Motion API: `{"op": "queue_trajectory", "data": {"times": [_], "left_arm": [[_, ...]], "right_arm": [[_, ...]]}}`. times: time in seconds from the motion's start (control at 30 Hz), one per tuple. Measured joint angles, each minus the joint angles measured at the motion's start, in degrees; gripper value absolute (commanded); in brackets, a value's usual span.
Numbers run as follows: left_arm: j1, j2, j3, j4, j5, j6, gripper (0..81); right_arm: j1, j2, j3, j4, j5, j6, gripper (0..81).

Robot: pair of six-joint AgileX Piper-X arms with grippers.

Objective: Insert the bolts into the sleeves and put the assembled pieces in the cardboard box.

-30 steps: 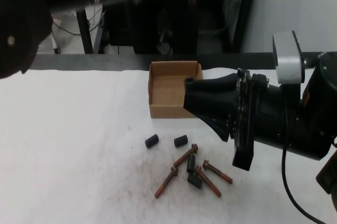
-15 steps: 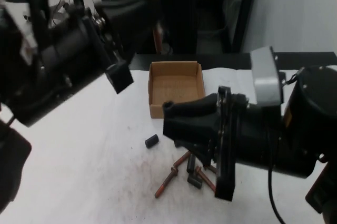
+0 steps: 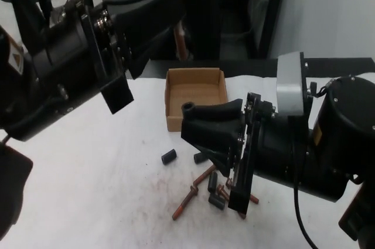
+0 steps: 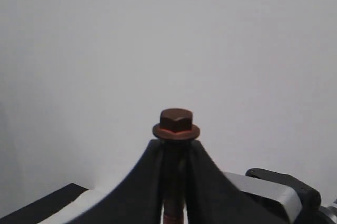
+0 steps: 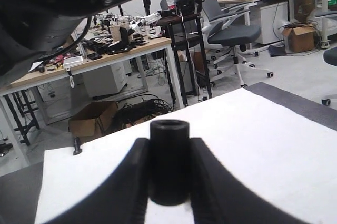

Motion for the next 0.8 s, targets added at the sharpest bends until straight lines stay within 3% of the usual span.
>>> {"op": "queue_trajectory", "data": {"times": [0.13,0.8], "left_arm": [[0.00,0.00,0.00,0.00,2.79,-0.35,0.0],[0.00,0.00,0.00,5.65,4.23,-0.33,0.0]], "right_arm": [[0.00,0.00,-0.12,-2.06,0.37,0.00,0.8],[0.00,0.00,-0.61,-3.01,0.37,0.00,0.8]]}}
